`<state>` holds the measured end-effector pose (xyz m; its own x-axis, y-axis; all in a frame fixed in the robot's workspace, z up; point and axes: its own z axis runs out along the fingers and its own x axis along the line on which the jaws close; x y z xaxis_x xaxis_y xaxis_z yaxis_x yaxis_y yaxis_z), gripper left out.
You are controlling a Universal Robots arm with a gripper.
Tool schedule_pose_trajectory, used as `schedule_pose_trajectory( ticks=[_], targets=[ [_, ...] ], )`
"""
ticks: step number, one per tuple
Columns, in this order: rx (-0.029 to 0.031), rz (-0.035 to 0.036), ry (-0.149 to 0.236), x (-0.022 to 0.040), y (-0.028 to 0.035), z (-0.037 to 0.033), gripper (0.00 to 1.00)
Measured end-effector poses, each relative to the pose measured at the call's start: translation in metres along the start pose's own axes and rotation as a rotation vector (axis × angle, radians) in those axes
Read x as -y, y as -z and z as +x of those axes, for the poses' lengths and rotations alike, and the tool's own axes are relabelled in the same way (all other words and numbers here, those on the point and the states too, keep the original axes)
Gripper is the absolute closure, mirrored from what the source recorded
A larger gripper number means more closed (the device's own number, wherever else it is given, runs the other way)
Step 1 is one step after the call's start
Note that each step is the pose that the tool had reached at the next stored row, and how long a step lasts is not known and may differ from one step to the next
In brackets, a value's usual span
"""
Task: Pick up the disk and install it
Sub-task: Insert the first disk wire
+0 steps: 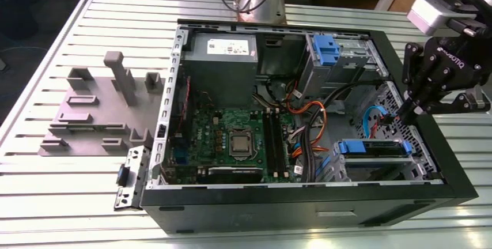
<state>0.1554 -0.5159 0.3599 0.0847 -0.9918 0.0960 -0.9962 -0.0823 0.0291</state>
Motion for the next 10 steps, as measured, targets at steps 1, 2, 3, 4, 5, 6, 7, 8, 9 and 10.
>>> schedule_pose_trajectory(
  ticks=[1,2,3,4,5,6,7,8,9,10],
  targets=[
    [-0.0066,-0.0004,0.002,0.0000,0.0000,0.0000,0.82],
    [-0.0135,-0.0007,0.004,0.0000,0.0000,-0.0001,0.82],
    [-0.0211,-0.0011,0.007,0.0000,0.0000,-0.0001,0.82],
    [-0.0272,-0.0013,0.010,0.0001,0.0000,0.0000,0.82],
    [-0.0329,-0.0014,0.014,0.0001,0.0000,0.0000,0.81],
    [-0.0383,-0.0015,0.017,0.0001,0.0000,0.0000,0.81],
    [-0.0432,-0.0017,0.020,0.0002,-0.0001,0.0000,0.75],
    [-0.0476,-0.0017,0.023,0.0002,-0.0001,-0.0001,0.75],
    [-0.0520,-0.0017,0.027,0.0002,-0.0001,-0.0001,0.75],
    [-0.0552,-0.0013,0.032,0.0002,-0.0002,-0.0001,0.75]
  ],
)
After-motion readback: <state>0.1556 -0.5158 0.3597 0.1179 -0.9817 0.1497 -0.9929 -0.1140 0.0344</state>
